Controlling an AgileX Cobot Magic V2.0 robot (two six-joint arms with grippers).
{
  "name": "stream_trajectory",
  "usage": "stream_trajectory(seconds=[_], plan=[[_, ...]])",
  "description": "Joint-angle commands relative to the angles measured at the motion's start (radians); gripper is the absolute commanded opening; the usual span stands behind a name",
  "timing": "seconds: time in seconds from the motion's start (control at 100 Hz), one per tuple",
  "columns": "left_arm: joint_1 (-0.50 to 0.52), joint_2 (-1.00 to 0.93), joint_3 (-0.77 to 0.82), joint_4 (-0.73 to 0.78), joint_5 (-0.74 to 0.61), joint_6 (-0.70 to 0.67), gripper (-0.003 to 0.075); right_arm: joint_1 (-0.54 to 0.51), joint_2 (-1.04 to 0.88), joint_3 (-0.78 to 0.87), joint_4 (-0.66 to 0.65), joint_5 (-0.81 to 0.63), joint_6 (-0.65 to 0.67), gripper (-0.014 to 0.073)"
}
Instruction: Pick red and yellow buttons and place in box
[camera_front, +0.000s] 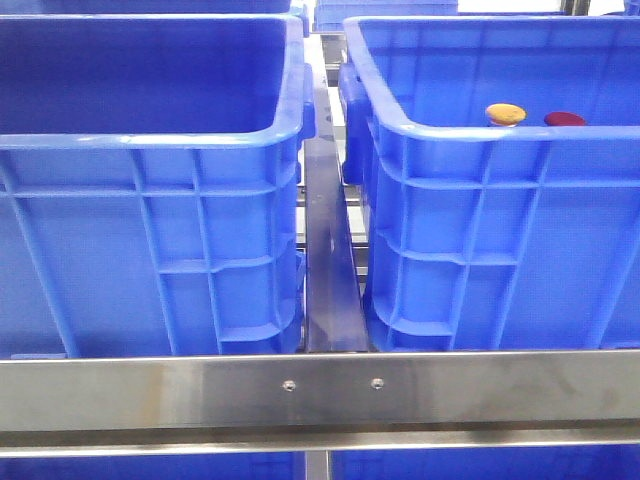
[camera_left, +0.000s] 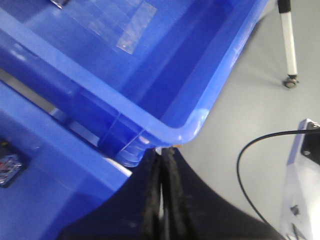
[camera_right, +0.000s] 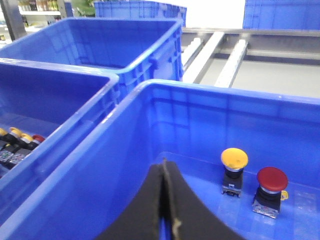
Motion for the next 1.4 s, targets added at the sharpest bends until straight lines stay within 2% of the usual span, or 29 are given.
stream_trajectory(seconds=[0.0,0.4,0.71,0.88,1.05,1.39], plan=[[-0.005,-0.090,0.032,-0.038,-0.095,0.031,-0.0020,-0.003,-0.077,0.014,0.042,0.029,-0.009,-0.0069],[-0.005,-0.374,0.354,-0.038,-0.346,0.070,-0.0020,-0.003,-0.390,0.190,0.042,0.046,-0.009,-0.0069],[-0.005,-0.593,0.577,-0.038,-0.471,0.112,-0.0020,-0.003,-0.561,0.257,0.042,0.097,-0.006,-0.0069],[-0.005,-0.721,0.685,-0.038,-0.502,0.112,-0.0020,-0.003,-0.581,0.275,0.039,0.180,0.005,-0.0069],[-0.005,-0.826,0.756,-0.038,-0.521,0.112,-0.0020,-0.003,-0.581,0.288,0.039,0.183,0.005,-0.0069],[-0.005,-0.868,0.773,-0.051,-0.515,0.110,-0.0020,-0.003,-0.581,0.288,0.042,0.178,0.005,-0.0069]])
